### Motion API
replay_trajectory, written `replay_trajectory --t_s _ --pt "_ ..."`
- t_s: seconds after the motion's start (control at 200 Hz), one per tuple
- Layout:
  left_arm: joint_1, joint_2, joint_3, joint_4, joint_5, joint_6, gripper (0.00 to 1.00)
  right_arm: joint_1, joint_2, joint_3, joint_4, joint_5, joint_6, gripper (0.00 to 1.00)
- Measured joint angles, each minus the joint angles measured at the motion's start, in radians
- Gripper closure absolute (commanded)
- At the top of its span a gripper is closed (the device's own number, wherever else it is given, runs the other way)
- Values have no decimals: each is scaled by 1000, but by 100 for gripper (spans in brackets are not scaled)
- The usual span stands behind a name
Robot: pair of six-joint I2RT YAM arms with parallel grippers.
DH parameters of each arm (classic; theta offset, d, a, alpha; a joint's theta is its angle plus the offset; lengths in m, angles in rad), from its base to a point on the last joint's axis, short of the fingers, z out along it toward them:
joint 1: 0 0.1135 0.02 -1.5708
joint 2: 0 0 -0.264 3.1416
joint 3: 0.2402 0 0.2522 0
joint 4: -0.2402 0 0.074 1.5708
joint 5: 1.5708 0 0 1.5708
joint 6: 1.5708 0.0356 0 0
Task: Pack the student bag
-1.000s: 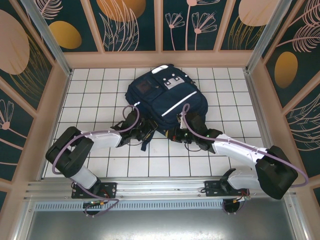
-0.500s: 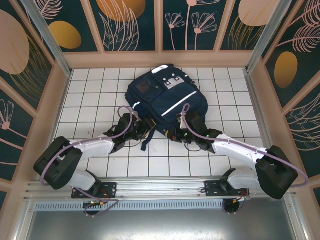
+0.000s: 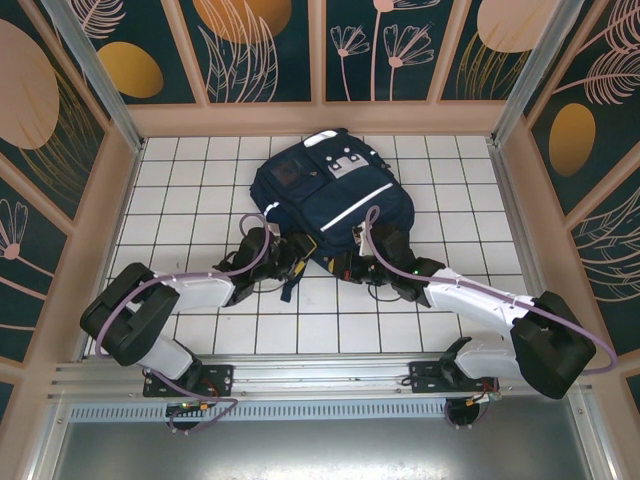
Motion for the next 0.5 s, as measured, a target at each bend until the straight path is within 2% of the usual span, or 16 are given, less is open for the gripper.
replay_trajectory --t_s 0.425,0.5 --pt "0 39 45 -26 -17 22 94 0 0 -21 25 5 -3 100" --pt "3 38 51 -44 -15 34 100 0 0 -22 23 21 -7 100"
